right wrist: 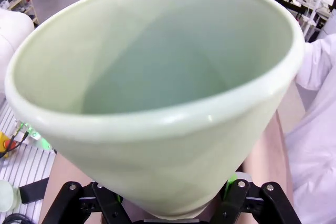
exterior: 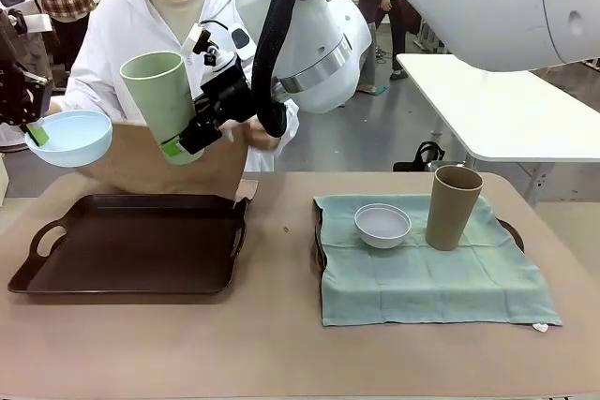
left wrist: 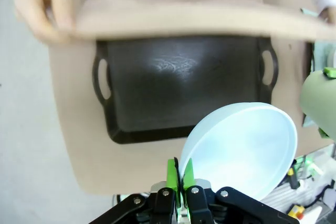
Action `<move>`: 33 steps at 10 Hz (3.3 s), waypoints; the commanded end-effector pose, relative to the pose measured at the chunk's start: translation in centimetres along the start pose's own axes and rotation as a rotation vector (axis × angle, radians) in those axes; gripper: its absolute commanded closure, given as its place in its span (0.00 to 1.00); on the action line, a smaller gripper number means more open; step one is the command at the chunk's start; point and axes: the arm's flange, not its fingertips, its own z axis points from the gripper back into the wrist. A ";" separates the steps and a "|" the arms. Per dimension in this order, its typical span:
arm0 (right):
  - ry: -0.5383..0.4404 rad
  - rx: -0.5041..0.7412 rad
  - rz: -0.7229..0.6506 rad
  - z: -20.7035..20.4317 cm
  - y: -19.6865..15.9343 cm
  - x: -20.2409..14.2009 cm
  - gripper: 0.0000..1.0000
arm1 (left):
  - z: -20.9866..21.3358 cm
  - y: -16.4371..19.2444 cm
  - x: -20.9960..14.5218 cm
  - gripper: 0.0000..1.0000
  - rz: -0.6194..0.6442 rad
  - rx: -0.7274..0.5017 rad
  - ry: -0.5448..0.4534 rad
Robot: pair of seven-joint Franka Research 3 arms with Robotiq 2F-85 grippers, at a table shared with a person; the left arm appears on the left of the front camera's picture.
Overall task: Set up a tray with a mat and arrange the tableware.
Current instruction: Place the Picnic Bowl and Reusable plastic cup back onto the Handle tray in front of the human's position.
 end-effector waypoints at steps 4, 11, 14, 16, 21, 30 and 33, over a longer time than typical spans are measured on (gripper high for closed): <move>0.006 -0.004 0.005 0.2 0.2 0.1 0.78 | 0.2 -0.1 -0.1 1.00 -0.011 -0.001 -0.003; 0.006 -0.004 0.005 0.2 0.2 0.1 0.78 | 0.2 -0.1 -0.1 1.00 -0.011 -0.001 -0.003; 0.006 -0.004 0.005 0.2 0.2 0.1 0.78 | 0.2 -0.1 -0.1 1.00 -0.011 -0.001 -0.003; 0.006 -0.004 0.005 0.2 0.2 0.1 0.78 | 0.2 -0.1 -0.1 1.00 -0.011 -0.001 -0.003; 0.006 -0.004 0.005 0.2 0.2 0.1 0.78 | 0.2 -0.1 -0.1 1.00 -0.011 -0.001 -0.003; -0.145 0.068 -0.040 -0.4 -1.1 -3.4 0.20 | -2.4 1.6 0.9 0.96 -0.033 -0.031 0.021; -0.225 0.087 -0.117 -2.9 -3.1 -8.6 0.20 | -7.7 3.6 2.2 0.96 -0.049 -0.050 0.051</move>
